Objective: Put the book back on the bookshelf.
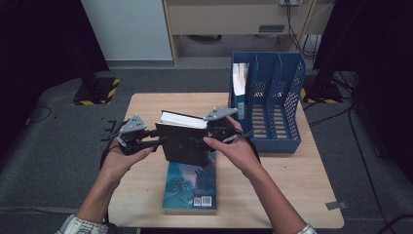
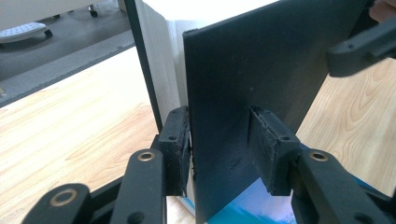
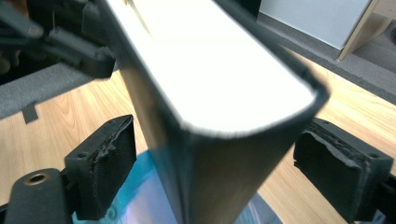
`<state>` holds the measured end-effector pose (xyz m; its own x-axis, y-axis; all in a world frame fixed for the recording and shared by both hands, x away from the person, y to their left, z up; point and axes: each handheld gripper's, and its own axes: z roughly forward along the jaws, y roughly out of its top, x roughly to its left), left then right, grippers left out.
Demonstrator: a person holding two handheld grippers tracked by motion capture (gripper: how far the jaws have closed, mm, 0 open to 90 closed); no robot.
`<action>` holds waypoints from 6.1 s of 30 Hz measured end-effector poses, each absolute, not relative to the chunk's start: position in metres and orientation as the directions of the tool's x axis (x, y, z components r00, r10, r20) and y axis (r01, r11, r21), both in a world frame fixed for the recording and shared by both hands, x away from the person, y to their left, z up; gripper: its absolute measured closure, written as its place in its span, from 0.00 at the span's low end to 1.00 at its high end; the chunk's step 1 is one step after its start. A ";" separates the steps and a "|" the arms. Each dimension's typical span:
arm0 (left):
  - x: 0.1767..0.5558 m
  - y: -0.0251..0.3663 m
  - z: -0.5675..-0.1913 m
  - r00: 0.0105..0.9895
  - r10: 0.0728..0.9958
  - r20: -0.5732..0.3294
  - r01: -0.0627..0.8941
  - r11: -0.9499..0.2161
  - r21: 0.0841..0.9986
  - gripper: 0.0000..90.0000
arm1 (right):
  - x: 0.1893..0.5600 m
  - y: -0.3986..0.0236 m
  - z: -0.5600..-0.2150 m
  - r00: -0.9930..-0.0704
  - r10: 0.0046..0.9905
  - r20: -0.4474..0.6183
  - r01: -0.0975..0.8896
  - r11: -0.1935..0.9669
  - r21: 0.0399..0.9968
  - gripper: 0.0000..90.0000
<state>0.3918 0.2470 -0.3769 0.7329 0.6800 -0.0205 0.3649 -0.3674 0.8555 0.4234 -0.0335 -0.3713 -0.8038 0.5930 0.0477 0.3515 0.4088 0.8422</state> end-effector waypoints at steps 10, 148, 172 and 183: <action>0.392 0.246 -0.388 0.716 0.698 -0.021 0.376 -0.360 0.854 0.54 | 0.434 -0.011 -0.368 -0.839 0.545 -0.004 0.306 0.477 0.824 0.19; 0.397 0.294 -0.533 0.511 0.860 0.003 0.649 -0.388 0.655 0.00 | 0.421 -0.096 -0.348 -0.641 0.707 0.299 0.558 0.161 0.814 0.59; 0.396 0.294 -0.533 0.511 0.859 0.002 0.643 -0.384 0.663 0.00 | 0.401 -0.136 -0.353 -0.609 0.730 0.312 0.561 0.117 0.820 0.59; 0.396 0.293 -0.534 0.514 0.858 0.002 0.639 -0.384 0.667 0.00 | 0.390 -0.153 -0.350 -0.588 0.746 0.314 0.563 0.099 0.820 0.59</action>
<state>0.3956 0.2928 -0.5339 0.5135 0.8581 0.0017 0.6388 -0.3836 0.6669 0.3903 -0.1527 -0.3501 -0.5878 0.7455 0.3140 0.5633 0.0986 0.8203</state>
